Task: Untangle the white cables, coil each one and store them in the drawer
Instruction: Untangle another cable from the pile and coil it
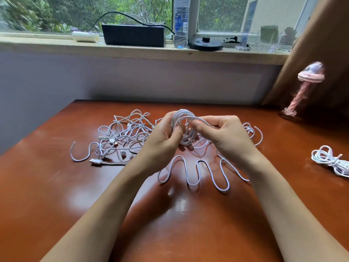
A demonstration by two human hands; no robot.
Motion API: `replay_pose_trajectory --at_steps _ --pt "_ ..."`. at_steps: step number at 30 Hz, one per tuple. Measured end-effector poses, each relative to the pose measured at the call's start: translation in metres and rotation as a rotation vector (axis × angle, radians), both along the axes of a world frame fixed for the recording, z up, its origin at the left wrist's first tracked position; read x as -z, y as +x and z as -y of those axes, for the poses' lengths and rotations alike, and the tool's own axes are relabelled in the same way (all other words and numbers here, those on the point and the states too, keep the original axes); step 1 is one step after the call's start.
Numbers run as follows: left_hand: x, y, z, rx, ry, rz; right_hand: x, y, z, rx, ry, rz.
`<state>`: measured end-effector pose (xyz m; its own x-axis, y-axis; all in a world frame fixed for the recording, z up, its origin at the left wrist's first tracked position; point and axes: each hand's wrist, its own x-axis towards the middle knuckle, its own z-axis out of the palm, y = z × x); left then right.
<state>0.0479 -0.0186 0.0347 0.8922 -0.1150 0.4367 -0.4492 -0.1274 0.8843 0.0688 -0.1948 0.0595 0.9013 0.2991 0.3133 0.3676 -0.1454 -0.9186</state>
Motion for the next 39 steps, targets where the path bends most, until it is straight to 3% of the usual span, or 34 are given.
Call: replay_pose_trajectory --at_steps 10,20,30,39 --pt "-0.004 -0.006 0.000 0.098 -0.027 -0.039 -0.001 0.000 0.003 -0.005 0.018 -0.019" --pt "0.002 0.000 -0.004 -0.041 0.175 0.040 -0.005 0.002 0.007 -0.072 -0.032 -0.049" --pt "0.010 -0.003 0.000 0.043 0.422 0.064 -0.012 0.008 0.025 0.005 0.032 0.091" --pt "0.007 -0.006 0.003 0.115 0.407 0.069 -0.002 0.011 0.017 0.166 -0.038 0.218"
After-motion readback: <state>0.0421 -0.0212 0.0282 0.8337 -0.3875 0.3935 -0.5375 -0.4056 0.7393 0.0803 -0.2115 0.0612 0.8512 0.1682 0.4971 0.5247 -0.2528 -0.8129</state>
